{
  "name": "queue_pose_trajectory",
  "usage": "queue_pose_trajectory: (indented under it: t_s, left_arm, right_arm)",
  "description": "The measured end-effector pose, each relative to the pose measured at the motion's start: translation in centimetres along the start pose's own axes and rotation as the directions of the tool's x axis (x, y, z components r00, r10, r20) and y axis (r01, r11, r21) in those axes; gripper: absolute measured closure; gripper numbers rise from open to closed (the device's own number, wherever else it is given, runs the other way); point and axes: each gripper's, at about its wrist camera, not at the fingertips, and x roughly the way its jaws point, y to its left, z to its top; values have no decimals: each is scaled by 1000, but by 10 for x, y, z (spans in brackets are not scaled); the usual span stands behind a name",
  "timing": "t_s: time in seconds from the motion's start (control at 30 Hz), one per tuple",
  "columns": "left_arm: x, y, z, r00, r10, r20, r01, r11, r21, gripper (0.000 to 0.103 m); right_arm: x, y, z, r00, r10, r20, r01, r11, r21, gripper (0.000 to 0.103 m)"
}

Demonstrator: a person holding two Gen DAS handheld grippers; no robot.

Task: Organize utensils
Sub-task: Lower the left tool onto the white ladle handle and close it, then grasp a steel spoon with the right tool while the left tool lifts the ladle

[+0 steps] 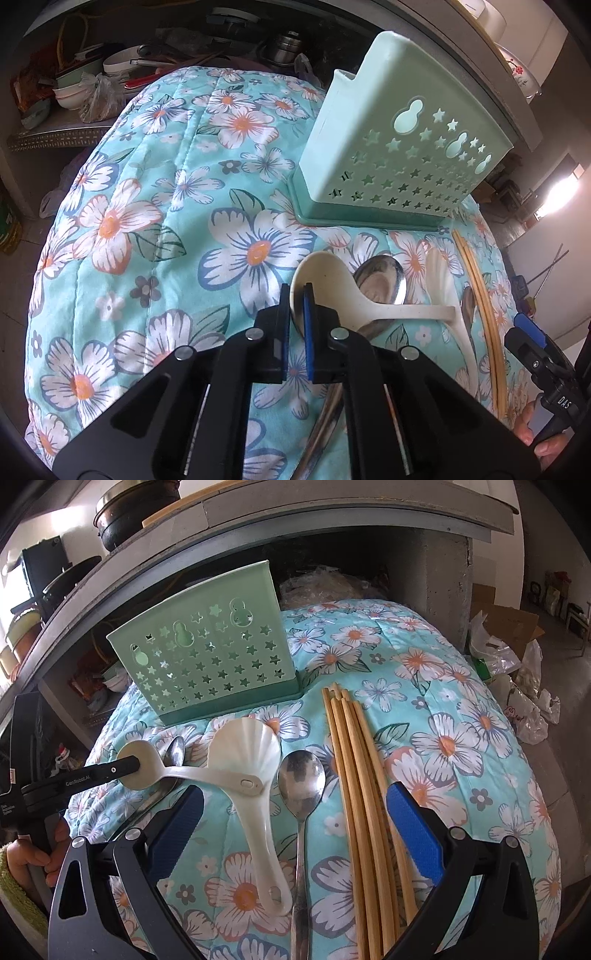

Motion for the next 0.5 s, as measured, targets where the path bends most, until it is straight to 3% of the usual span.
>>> queue_pose_trajectory:
  t_s: [0.17, 0.33, 0.5]
  left_arm:
    - [-30, -5, 4, 998, 7, 57, -8, 1000, 20, 99]
    - [-74, -4, 6, 989, 41, 142, -48, 998, 44, 99]
    - [-118, 8, 3, 973, 63, 223, -72, 997, 31, 99]
  right_arm:
    - [-17, -3, 0, 999, -2, 34, 2, 1000, 0, 6]
    - [-34, -2, 5, 997, 28, 70, -27, 1000, -14, 14]
    - [-36, 9, 28, 981, 176, 77, -175, 984, -15, 25]
